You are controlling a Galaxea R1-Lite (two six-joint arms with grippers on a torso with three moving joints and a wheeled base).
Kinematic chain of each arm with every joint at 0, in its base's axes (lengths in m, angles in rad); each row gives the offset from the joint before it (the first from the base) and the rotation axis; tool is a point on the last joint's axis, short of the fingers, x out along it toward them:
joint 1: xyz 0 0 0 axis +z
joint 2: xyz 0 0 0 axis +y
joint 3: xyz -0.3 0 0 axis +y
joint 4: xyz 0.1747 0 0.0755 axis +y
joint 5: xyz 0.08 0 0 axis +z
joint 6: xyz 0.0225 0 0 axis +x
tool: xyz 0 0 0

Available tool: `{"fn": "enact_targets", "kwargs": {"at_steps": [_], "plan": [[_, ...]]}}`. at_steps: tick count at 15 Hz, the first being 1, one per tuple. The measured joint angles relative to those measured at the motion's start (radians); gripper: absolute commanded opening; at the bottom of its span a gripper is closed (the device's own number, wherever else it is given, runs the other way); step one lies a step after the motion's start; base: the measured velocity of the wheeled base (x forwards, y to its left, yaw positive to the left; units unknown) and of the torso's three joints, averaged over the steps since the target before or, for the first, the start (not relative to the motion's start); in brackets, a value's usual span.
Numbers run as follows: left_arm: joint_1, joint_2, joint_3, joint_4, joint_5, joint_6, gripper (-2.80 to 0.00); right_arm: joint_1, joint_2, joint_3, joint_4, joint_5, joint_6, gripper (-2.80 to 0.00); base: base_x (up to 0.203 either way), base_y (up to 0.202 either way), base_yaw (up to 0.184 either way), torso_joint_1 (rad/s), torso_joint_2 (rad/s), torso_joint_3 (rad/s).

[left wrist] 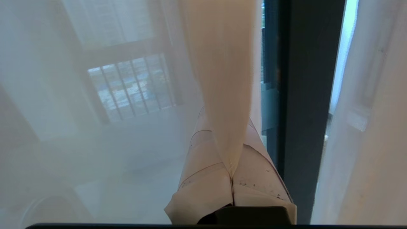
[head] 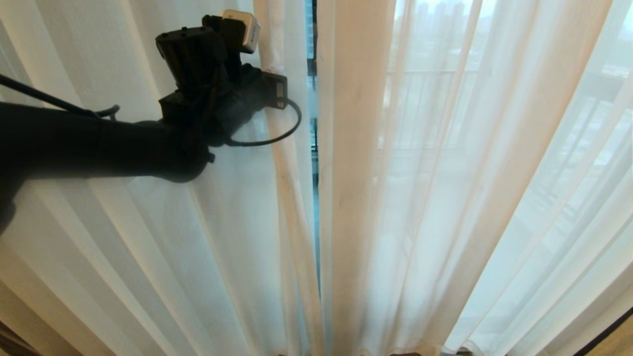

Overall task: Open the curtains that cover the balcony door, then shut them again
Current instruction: Pull the inner curtains open on both sides

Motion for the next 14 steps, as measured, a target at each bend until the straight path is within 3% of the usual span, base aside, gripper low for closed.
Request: {"fn": "enact_targets", "kwargs": {"at_steps": [9, 14], "plan": [[0.003, -0.068, 0.028, -0.001, 0.114, 0.013, -2.80, 0.000, 0.000, 0.000, -0.001, 0.000, 0.000, -2.80, 0.000, 0.000, 0.000, 0.000, 0.00, 0.000], [0.001, -0.159, 0.145, 0.000, 0.141, 0.039, -2.80, 0.000, 0.000, 0.000, 0.000, 0.000, 0.000, -2.80, 0.000, 0.000, 0.000, 0.000, 0.00, 0.000]]}}
